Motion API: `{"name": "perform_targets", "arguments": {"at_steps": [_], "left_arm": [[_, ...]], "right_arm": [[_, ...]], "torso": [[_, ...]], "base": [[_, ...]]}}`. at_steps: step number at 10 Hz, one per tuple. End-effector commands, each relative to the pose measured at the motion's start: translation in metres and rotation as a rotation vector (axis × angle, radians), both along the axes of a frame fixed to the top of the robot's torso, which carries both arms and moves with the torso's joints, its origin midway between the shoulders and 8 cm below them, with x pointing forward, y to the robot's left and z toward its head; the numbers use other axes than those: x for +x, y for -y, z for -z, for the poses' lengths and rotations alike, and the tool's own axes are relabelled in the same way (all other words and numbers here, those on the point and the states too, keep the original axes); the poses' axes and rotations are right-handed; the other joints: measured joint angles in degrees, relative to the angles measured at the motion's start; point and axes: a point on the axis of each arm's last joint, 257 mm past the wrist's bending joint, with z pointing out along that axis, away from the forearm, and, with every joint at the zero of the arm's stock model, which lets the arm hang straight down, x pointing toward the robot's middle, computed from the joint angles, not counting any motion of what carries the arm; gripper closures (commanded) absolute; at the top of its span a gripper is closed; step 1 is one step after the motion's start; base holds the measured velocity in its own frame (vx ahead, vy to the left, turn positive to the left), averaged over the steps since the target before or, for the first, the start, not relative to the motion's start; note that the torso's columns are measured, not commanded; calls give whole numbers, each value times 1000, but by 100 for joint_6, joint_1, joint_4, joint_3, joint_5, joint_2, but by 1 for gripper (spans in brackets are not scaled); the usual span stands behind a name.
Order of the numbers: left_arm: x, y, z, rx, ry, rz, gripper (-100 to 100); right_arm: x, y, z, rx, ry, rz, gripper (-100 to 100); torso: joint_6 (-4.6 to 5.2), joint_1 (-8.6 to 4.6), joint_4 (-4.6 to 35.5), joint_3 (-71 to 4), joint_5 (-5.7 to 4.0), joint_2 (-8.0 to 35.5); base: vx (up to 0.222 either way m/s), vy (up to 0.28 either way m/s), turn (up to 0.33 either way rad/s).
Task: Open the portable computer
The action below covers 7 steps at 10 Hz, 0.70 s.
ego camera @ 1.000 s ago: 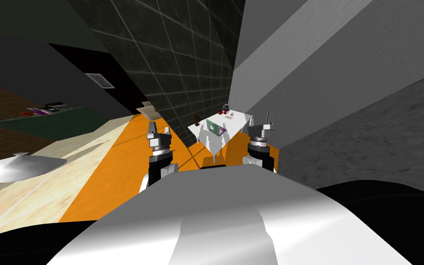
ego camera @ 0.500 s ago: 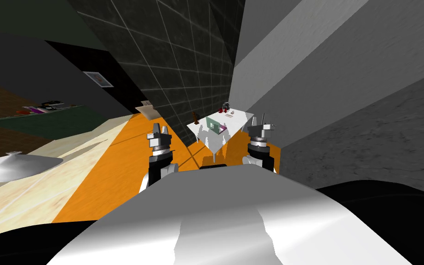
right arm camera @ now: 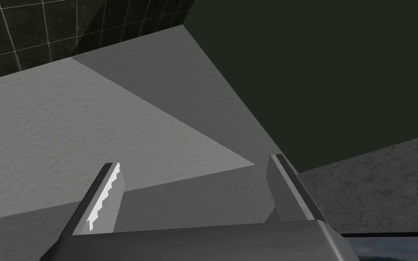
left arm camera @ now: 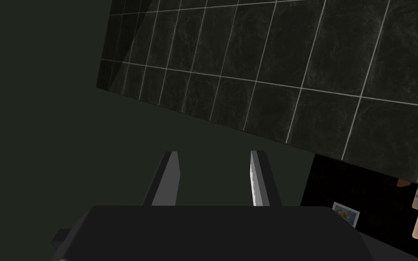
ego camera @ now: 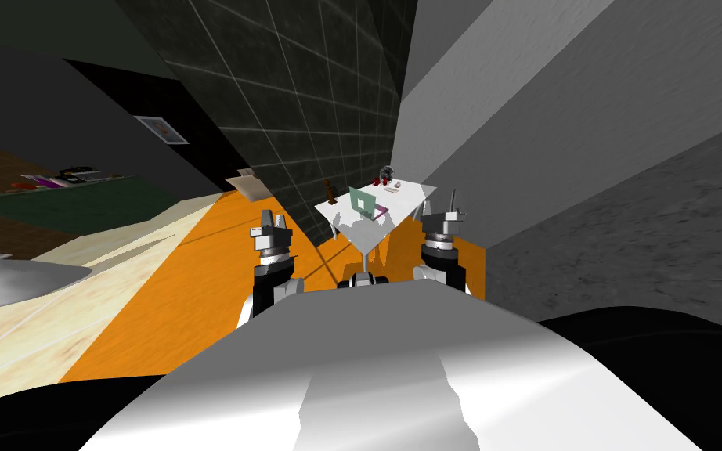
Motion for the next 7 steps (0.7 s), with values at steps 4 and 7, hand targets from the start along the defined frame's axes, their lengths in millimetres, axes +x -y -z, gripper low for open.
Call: {"name": "perform_targets", "arguments": {"at_steps": [4,7], "left_arm": [[0,0,0,0,0,0,0],[0,0,0,0,0,0,0]], "right_arm": [[24,-25,14,-223,-28,24,-100],[34,-34,20,-322,-30,51,-100]], "torso": [[0,-4,79,-143,-1,72],[1,-11,78,-147,-3,67]], "base": [[-50,55,-10],[-49,51,-9]]}}
